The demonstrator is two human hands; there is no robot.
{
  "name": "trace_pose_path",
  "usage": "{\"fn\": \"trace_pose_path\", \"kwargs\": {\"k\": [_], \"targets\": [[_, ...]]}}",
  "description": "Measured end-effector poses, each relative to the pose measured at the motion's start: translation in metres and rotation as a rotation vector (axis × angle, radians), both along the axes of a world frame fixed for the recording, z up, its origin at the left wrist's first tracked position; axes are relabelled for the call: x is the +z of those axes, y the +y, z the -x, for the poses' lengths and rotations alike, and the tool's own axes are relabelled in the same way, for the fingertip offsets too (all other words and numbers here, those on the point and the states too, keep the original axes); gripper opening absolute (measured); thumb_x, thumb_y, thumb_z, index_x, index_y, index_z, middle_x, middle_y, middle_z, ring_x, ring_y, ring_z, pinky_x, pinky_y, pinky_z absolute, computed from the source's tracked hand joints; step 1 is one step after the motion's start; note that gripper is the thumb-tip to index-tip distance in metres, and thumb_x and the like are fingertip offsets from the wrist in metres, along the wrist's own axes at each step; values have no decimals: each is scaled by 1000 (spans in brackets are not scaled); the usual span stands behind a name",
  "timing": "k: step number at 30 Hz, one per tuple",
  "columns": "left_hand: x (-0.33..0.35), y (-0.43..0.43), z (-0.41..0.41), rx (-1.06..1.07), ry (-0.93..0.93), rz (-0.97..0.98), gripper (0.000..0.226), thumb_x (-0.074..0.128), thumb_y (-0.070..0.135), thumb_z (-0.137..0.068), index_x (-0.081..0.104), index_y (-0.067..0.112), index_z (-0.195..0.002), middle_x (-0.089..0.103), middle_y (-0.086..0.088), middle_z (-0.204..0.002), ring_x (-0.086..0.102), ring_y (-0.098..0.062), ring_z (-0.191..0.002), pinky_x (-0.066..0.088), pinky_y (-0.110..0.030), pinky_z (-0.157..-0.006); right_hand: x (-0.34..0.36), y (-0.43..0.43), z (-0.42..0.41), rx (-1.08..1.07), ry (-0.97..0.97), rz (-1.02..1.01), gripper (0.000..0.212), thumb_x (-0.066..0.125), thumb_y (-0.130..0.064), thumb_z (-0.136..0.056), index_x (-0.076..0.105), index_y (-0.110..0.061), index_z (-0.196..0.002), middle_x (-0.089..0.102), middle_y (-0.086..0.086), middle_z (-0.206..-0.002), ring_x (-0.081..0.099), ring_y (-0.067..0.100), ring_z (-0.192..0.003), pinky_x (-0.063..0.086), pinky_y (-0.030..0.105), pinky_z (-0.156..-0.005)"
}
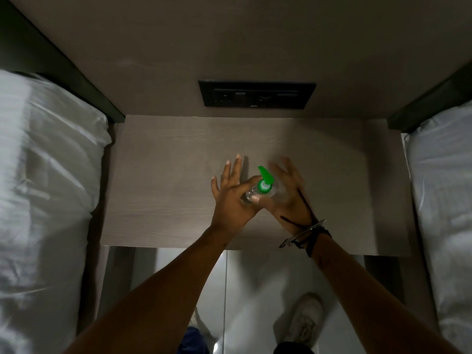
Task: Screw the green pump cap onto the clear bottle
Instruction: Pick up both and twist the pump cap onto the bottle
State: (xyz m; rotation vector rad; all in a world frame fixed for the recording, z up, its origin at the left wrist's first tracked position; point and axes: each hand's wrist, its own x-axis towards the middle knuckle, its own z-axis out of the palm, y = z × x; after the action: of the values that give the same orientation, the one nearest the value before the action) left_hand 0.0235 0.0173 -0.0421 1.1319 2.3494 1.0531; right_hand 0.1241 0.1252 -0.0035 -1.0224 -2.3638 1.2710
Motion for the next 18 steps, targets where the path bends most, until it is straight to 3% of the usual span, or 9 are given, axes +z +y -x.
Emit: {"fn": "trace_pose_path", "kwargs": {"k": [3,5,7,9,11,13,14,16,18], "targets": [[-1,2,0,-7,-5,39,59,56,68,-73,63,33,-120,13,-2,-162,1,-22,-149,-8,-56,-114,-3,5,2,29,42,-34,41,81,-33,-69,69,-24,-107,40,6,-149,33,25,-137,33,55,-110],[0,2,-1,6,-11,35,56,54,66,-74,63,36,-120,15,-2,-162,2,-22,-149,-7,-56,-115,0,3,8,-77,62,-69,46,88,-34,-57,68,-21,-97,52,4,-134,48,21,-121,46,50,-99],[0,0,-2,14,4,37,48,53,59,-78,62,37,-119,16,-4,-161,4,-24,-149,-4,-59,-115,1,-1,9,-130,106,-66,65,90,-39,-48,57,-26,-102,55,-3,-120,51,11,-106,51,41,-91],[0,-1,-3,7,2,24,46,53,55,-79,61,37,-121,16,-4,-161,4,-27,-149,-5,-60,-114,-1,-3,5,-77,96,-46,74,89,-42,-52,54,-26,-116,50,0,-132,42,8,-119,42,31,-99],[1,0,0,-13,-23,24,51,58,59,-77,59,37,-124,13,-3,-162,1,-25,-149,-7,-58,-114,-5,-1,1,-11,106,-20,59,84,-33,-63,62,-19,-117,44,10,-144,38,21,-131,38,40,-106],[0,1,1,-32,-23,39,53,66,57,-77,59,36,-125,11,-3,-162,-1,-23,-149,-7,-57,-114,-5,2,1,-3,124,-50,42,81,-29,-65,70,-15,-103,54,10,-135,46,28,-127,41,53,-103],[0,1,1,-33,-21,40,52,69,53,-77,60,35,-124,12,-3,-162,0,-24,-149,-7,-58,-115,-3,2,2,-31,128,-61,40,84,-29,-63,70,-13,-97,59,8,-128,51,26,-121,45,53,-98],[0,0,-1,-22,-8,45,47,74,44,-77,62,35,-121,14,-5,-161,2,-26,-149,-4,-60,-115,0,2,6,-76,105,-128,48,91,-35,-54,69,-10,-88,61,9,-121,57,24,-111,51,50,-88],[-2,-1,-1,-14,30,67,43,74,39,-79,62,36,-121,14,-6,-161,2,-28,-149,-2,-63,-114,-1,1,7,-20,39,-190,65,89,-45,-51,67,-10,-101,52,16,-135,51,30,-121,48,52,-95]]}}
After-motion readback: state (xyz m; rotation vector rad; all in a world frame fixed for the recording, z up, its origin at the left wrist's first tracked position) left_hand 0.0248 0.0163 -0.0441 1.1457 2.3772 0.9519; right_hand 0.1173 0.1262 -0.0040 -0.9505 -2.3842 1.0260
